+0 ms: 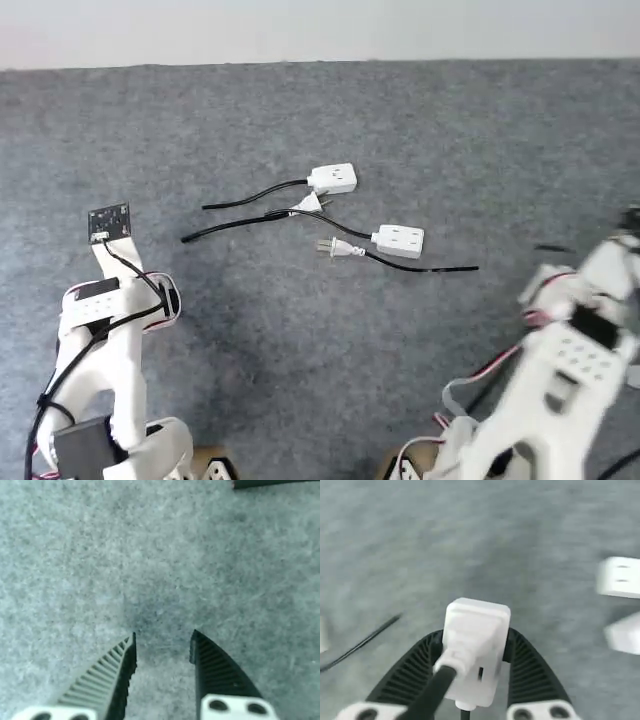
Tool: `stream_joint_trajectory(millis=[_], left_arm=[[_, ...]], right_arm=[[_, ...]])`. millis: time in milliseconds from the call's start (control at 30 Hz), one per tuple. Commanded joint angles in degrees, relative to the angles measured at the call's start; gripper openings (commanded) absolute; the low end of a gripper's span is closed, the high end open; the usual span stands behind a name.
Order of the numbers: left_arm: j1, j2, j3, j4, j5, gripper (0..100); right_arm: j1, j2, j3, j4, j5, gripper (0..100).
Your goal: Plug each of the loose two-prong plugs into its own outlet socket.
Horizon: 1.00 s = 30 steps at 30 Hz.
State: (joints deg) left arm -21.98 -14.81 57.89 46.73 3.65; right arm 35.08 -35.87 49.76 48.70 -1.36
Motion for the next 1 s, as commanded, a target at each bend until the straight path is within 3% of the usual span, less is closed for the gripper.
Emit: stream_joint_trajectory(millis=[0,267,533,767,967], left_arm=[[0.4,-2.0,-0.2,0.4,-0.5,17],[0.4,-2.0,-0.2,0.4,-0.5,17],[0.4,-2.0,-0.2,0.4,-0.5,17],[0.4,-2.0,-0.2,0.4,-0.5,17],[0.4,-2.0,-0.2,0.4,-0.6,17]], right_arm=[[5.7,9.8,-10.9,-0.2,2.8,0.8],[12.5,33.7,-28.5,-5.7,4.1,0.8],[13.4,49.3,-39.6,-8.2,15.7,2.4],[13.0,51.9,-47.5,0.0,15.5,25.7],[10.7,51.8,-57.2,12.3,15.4,28.1]])
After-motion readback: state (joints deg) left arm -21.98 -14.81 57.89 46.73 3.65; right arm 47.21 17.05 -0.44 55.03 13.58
